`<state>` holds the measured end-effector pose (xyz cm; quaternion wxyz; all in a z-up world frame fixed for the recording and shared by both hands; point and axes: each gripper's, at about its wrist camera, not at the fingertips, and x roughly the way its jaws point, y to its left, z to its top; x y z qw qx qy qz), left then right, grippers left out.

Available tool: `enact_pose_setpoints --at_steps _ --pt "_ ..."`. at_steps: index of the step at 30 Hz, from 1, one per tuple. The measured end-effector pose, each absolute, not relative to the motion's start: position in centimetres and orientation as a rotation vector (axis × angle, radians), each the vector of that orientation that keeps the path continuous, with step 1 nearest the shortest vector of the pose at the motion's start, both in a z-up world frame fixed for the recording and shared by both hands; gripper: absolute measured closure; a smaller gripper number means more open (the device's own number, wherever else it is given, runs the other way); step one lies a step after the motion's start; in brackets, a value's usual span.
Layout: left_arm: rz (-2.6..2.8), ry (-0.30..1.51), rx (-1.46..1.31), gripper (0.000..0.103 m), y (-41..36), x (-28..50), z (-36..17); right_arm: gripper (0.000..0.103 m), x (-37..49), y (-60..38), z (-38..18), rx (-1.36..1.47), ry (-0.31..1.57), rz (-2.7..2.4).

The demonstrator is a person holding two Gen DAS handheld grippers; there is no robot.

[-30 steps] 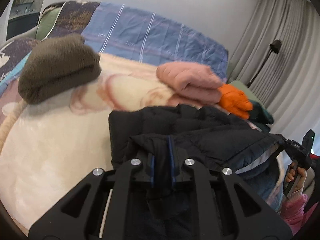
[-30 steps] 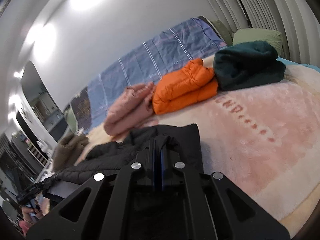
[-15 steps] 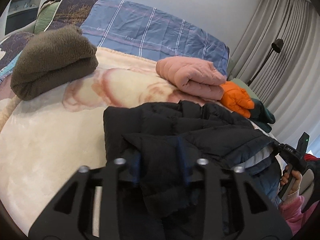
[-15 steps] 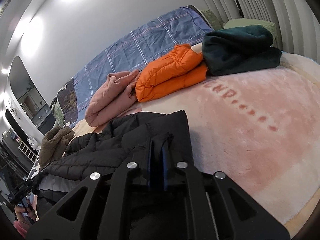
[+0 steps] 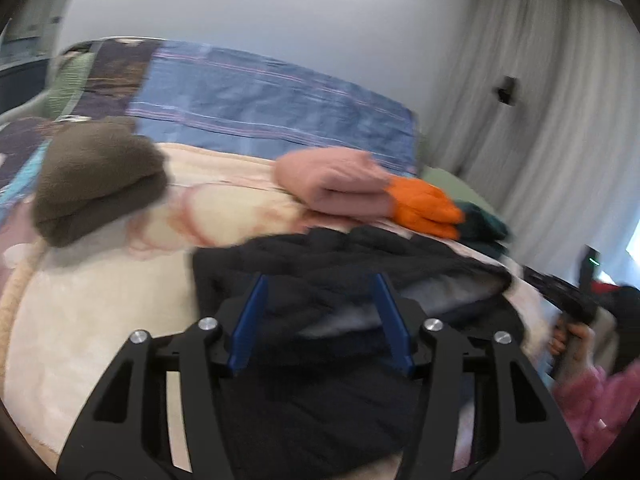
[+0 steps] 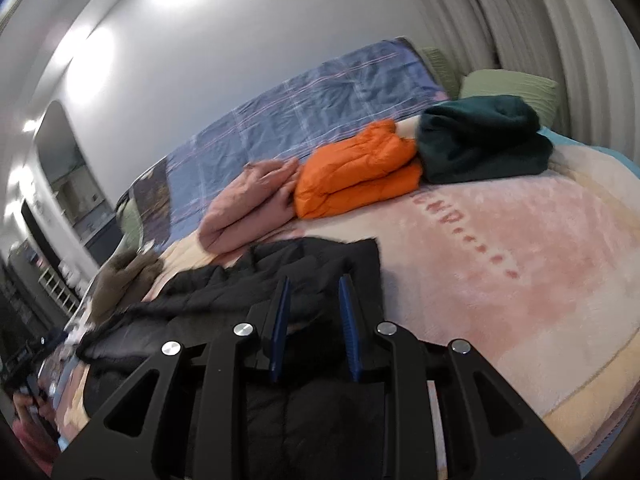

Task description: Fold large clothes

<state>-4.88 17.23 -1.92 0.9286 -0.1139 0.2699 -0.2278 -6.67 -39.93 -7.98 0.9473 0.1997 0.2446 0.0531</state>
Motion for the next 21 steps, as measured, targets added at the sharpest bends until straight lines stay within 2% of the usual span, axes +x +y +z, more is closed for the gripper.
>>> enact_pose_setpoints --at_steps 3,5,10,15,21 --pt "-0.556 0.612 -0.158 0.053 15.2 -6.0 -2.5 0.077 -7.1 -38.3 -8.2 0.319 0.579 0.175" --pt "-0.579 0.681 -0.116 0.053 13.9 -5.9 -3.8 0.073 -7.0 -36.7 -9.1 0.239 0.645 0.206" --pt "-0.575 0.851 -0.024 0.055 10.4 -3.5 -8.1 0.073 -5.4 -32.8 -11.5 0.127 0.760 0.266" --pt "-0.557 0.814 0.024 0.053 9.1 -0.5 -7.7 0.071 -3.2 -30.4 -11.2 0.057 0.759 0.304" --pt "-0.475 0.657 -0.016 0.053 9.7 3.2 -3.4 0.071 -0.5 -32.3 -7.5 0.160 0.609 0.215"
